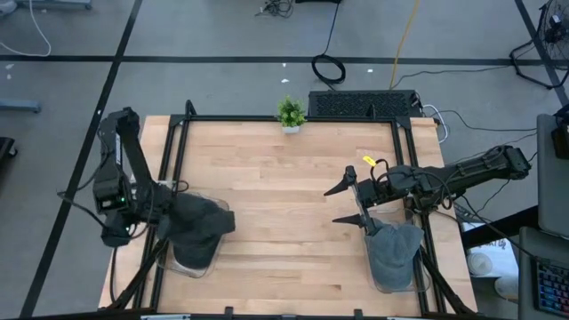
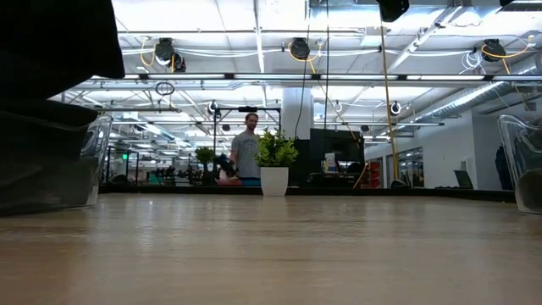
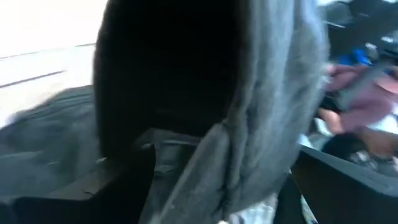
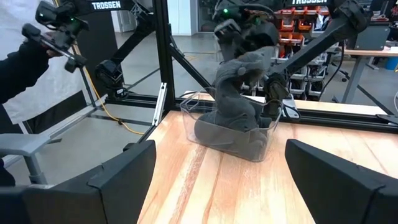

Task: Pick & Place hat
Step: Put the black cap into the left transparent bin

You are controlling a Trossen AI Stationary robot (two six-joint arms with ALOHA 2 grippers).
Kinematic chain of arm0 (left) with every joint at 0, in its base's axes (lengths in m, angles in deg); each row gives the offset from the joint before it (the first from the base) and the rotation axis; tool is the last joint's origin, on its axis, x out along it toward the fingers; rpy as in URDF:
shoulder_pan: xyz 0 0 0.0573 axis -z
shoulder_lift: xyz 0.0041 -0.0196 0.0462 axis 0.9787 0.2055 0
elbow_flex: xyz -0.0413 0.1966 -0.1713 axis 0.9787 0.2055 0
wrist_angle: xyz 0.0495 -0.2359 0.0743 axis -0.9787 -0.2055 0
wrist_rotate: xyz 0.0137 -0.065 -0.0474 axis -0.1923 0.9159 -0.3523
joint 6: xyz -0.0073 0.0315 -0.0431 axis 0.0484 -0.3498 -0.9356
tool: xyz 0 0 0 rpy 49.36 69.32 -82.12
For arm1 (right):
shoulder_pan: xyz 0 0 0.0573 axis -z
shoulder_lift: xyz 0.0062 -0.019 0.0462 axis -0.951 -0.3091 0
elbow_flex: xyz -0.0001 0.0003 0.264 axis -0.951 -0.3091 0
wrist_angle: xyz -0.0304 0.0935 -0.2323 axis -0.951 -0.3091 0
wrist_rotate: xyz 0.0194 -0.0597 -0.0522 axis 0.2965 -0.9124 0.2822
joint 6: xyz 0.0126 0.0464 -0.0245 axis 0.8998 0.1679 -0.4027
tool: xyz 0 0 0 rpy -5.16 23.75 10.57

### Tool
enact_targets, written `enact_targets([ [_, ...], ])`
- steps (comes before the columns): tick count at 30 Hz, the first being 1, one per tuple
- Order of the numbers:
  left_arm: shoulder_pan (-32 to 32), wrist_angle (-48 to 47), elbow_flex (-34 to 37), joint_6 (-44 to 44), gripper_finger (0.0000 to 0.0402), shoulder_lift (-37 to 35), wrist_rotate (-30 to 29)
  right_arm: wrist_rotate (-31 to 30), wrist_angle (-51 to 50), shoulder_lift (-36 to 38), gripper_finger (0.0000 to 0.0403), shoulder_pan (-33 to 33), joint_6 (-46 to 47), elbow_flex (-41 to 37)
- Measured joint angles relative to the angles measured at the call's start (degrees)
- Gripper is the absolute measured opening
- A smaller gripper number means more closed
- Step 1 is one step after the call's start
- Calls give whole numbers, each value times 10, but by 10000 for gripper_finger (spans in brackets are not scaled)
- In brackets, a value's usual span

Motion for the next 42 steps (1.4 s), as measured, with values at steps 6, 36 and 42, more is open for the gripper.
enact_targets([
  [6,0,-132,0,-152,368,5,58,0,-1,0,345,0,0,0],
  [36,-84,-337,-206,-160,381,36,159,0,-9,0,345,0,4,0],
  [42,-93,-337,-243,-114,378,31,155,0,-10,0,345,0,4,0],
])
